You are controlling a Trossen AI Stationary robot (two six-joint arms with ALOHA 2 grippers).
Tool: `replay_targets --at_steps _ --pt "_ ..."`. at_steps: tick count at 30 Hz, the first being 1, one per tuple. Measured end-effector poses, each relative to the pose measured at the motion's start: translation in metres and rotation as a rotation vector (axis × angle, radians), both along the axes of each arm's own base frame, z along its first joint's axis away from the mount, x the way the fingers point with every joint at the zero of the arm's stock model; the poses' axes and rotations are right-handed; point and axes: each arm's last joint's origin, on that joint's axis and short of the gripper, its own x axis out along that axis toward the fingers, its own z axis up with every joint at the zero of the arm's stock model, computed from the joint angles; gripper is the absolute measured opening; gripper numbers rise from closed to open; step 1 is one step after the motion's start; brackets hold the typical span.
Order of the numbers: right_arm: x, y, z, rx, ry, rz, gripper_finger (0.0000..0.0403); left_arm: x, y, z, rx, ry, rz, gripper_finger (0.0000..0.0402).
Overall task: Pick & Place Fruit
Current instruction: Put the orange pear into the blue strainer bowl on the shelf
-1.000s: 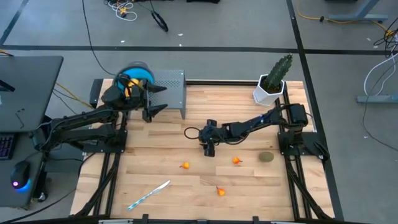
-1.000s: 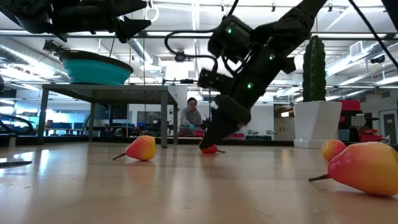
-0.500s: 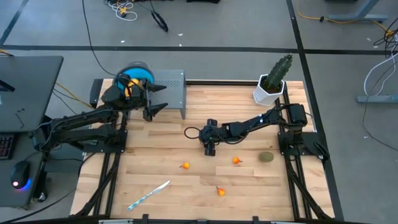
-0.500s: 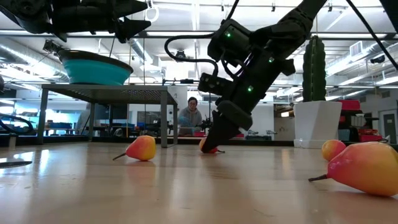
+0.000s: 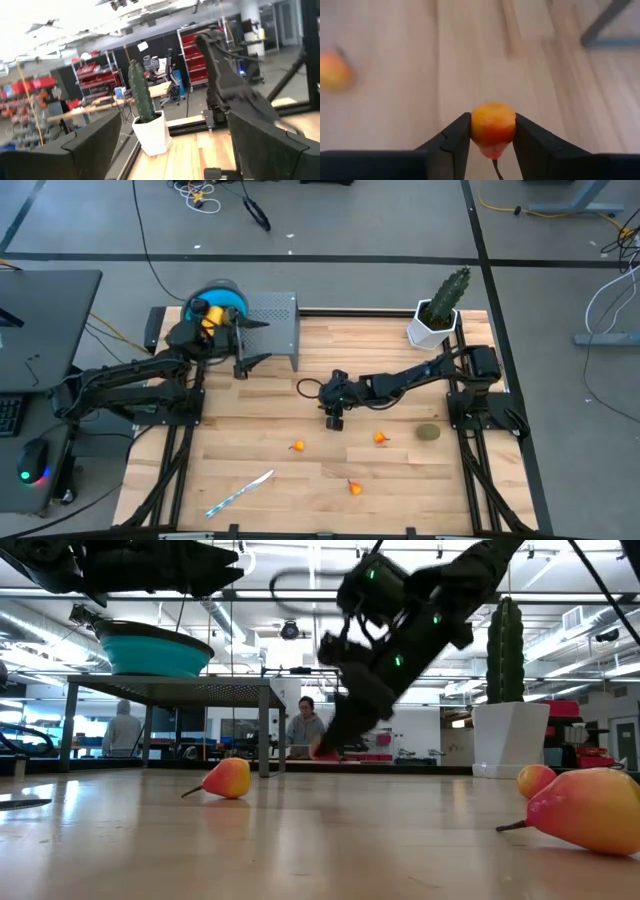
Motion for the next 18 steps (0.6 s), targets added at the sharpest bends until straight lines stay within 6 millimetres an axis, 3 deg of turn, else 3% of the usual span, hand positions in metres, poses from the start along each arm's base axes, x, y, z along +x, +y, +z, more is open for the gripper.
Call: replay_targets --at_steps 11,18 --pt "-0.022 0.005 0.084 0.123 -0.215 0.12 0.0138 0.018 -0.047 -0.002 0.292 0.021 -0.014 0.0375" --pt "-0.038 0.005 0.116 0.118 -0.285 0.139 0.0137 0.037 -0.074 -0.013 0.526 0.083 0.046 0.0375"
